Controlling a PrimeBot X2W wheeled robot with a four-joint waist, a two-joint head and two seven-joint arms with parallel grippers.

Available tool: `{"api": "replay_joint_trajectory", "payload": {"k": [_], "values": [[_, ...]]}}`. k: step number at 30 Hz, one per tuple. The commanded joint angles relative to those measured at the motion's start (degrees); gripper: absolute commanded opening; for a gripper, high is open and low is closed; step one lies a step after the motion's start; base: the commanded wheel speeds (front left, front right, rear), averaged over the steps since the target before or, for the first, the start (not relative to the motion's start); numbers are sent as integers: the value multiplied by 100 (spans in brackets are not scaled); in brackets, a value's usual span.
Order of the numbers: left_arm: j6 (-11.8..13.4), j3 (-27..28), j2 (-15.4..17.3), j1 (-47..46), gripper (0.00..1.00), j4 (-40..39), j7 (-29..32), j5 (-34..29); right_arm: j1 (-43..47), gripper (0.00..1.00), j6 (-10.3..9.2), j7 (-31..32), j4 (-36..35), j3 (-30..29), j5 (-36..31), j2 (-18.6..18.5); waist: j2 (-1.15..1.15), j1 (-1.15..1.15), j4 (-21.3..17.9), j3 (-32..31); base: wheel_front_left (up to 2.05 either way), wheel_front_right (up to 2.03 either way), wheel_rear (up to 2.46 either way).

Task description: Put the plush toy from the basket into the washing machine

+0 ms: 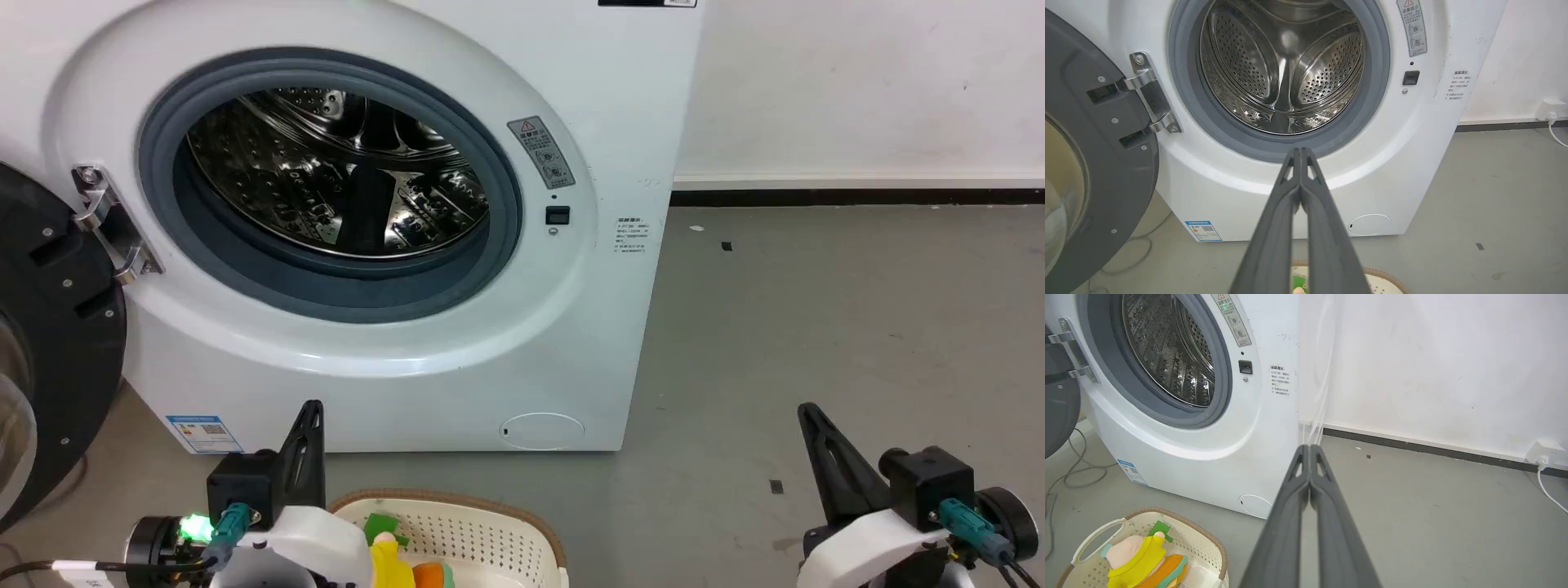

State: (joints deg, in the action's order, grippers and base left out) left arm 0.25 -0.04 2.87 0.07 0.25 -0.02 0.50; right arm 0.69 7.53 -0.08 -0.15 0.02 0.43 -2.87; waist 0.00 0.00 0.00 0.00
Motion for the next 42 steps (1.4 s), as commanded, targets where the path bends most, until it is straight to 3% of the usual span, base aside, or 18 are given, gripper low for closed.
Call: {"api": "replay_joint_trajectory", "payload": {"k": [1,3,4,20,42], "values": [[-25,4,0,-7,0,-25,2,-50,-69,0,-4,8,15,-2,-43,0,0,0,0,0,0,0,0],[-25,4,0,-7,0,-25,2,-50,-69,0,-4,8,15,-2,-43,0,0,0,0,0,0,0,0],[3,2,0,0,100,1,-1,3,1,100,0,-1,-1,2,3,0,0,0,0,0,0,0,0],[14,-118,0,-16,100,173,-161,153,19,100,0,-161,-51,-101,154,0,0,0,-33,81,0,0,0],[-45,-343,41,-364,100,1368,-444,388,-58,100,-1,-447,-170,-227,350,0,0,0,-195,506,0,0,0]]}}
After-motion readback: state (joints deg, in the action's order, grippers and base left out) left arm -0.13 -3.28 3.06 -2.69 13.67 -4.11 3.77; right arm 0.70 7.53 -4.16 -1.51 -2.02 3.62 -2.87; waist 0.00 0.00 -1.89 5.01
